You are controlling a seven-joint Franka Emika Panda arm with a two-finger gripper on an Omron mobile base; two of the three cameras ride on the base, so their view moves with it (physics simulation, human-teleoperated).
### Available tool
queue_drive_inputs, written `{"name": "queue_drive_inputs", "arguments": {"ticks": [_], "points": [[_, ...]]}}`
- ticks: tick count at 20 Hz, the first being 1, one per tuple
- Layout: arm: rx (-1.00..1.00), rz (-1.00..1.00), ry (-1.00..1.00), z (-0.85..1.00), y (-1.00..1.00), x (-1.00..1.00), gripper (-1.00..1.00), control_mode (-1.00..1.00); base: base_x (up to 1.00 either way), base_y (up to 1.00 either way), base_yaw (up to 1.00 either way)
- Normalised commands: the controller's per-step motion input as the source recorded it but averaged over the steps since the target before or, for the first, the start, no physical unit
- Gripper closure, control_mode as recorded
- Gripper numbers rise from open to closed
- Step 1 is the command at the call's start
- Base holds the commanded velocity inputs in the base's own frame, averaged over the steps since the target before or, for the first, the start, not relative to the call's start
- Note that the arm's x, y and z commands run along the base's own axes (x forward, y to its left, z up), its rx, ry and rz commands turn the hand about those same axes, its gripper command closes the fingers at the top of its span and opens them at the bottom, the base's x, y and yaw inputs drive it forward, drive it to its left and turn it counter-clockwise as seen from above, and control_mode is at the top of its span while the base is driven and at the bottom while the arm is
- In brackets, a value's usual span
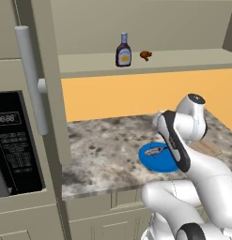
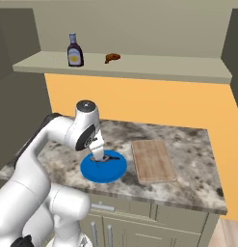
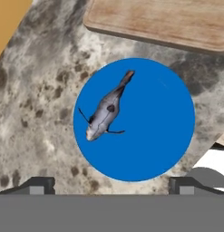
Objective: Pick the fish from the plate and place it on the cutting board. Then pick the condiment bottle from the cabinet and place it next to the cutting board.
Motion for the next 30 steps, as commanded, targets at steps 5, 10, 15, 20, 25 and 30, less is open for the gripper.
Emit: {"name": "queue_drive_inputs", "arguments": {"ticks": [5,10,15,20,25,30], "points": [[0.0,-0.03,0.0,-0.15,-0.04,0.09,-1.0,-1.0,0.0,0.0,0.0],[0.0,-0.03,0.03,-0.14,-0.06,0.09,-1.0,-1.0,0.0,0.0,0.0],[0.0,-0.04,0.03,-0.15,-0.05,0.08,-1.0,-1.0,0.0,0.0,0.0],[0.0,-0.03,0.01,-0.19,-0.02,0.08,-1.0,-1.0,0.0,0.0,0.0],[0.0,-0.02,0.01,-0.19,-0.04,0.08,-1.0,-1.0,0.0,0.0,0.0],[0.01,0.0,0.0,-0.22,-0.03,0.11,-1.0,-1.0,0.0,0.0,0.0]]}}
